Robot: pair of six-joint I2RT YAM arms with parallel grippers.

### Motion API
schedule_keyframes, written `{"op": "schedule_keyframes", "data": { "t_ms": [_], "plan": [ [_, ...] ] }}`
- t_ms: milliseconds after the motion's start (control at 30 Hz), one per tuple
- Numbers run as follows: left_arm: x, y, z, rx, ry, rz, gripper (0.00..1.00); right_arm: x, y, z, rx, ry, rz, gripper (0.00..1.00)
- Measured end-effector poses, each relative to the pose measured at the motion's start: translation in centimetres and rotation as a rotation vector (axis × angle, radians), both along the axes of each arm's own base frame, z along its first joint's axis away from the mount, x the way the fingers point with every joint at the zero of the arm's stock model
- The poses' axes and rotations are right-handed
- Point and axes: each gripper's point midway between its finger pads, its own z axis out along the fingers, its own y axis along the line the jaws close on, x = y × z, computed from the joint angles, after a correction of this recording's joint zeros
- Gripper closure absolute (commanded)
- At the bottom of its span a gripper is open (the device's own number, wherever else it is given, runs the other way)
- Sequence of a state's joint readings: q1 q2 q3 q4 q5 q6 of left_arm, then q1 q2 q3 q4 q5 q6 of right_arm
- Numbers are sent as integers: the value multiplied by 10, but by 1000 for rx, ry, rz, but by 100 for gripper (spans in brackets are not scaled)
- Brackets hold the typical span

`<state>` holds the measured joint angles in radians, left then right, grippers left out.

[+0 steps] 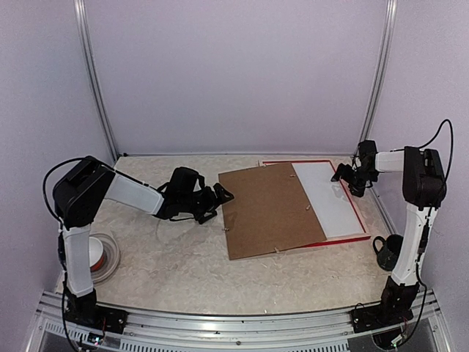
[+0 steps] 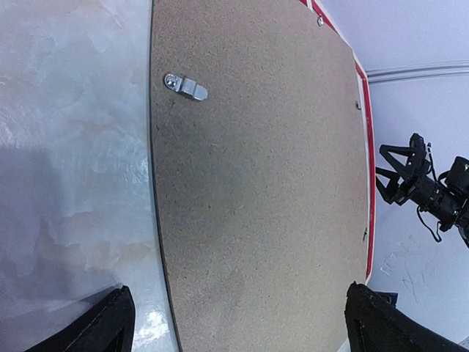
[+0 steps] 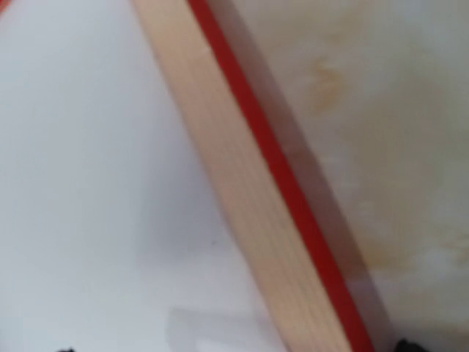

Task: Put the photo into the frame
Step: Move the frame body to the center of the board.

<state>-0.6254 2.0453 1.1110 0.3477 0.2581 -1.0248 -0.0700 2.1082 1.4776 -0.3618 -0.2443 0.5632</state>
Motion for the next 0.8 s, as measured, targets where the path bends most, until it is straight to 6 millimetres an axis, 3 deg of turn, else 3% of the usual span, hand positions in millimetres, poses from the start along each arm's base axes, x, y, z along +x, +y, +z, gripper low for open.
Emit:
{"op": "schedule_keyframes", "data": {
  "t_ms": [167,300,433,600,800],
  "plan": [
    [6,15,0,4,4,31,1,3,19,3,39,-57,87,6],
    [12,36,-1,34,12,88,1,1,45,4,49,-79,160,6],
    [10,70,-3,100,27,180,1,-4,83,5,59,-93,239,6],
    [1,118,-8,199,55,304,1,-26,135,6,98,-82,334,2],
    [-22,175,-12,292,82,441,1,-46,173,7,113,-64,395,1]
  ]
}}
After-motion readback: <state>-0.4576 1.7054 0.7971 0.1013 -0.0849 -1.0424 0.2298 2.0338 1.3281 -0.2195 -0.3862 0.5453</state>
